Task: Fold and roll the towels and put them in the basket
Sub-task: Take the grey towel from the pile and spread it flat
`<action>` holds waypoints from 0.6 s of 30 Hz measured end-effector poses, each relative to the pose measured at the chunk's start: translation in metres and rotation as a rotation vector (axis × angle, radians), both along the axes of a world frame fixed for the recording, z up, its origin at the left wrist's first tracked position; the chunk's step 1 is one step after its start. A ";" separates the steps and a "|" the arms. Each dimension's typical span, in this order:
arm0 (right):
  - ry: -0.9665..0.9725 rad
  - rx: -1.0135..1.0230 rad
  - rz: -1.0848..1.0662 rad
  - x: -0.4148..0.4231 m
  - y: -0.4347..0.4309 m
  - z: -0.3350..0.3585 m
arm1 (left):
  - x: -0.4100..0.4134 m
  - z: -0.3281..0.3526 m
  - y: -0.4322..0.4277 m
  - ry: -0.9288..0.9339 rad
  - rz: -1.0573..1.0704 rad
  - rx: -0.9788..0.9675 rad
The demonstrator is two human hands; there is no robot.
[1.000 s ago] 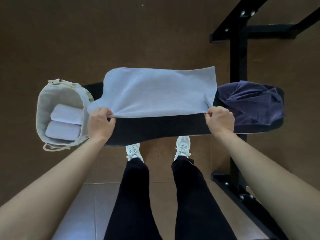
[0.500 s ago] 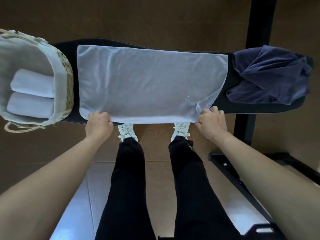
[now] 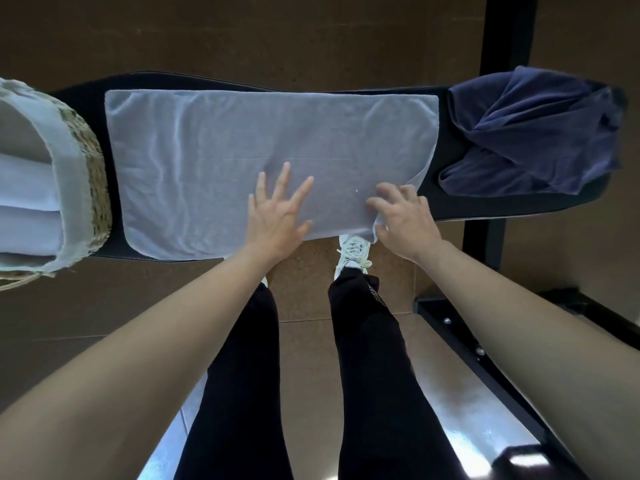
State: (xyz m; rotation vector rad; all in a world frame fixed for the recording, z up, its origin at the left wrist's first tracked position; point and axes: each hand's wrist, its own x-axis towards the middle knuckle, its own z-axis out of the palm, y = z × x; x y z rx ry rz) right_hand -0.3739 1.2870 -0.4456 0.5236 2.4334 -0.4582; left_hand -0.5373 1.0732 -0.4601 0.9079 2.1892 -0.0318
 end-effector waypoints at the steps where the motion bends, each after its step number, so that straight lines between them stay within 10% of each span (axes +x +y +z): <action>1: -0.012 0.029 0.041 0.003 0.003 -0.002 | 0.002 -0.001 0.010 -0.028 0.008 -0.018; 9: -0.435 -0.031 -0.528 0.057 0.034 0.007 | 0.003 -0.003 0.022 -0.036 0.020 -0.051; 18: 0.068 -0.189 -1.170 0.031 0.047 -0.004 | 0.027 0.006 0.067 0.060 0.136 0.110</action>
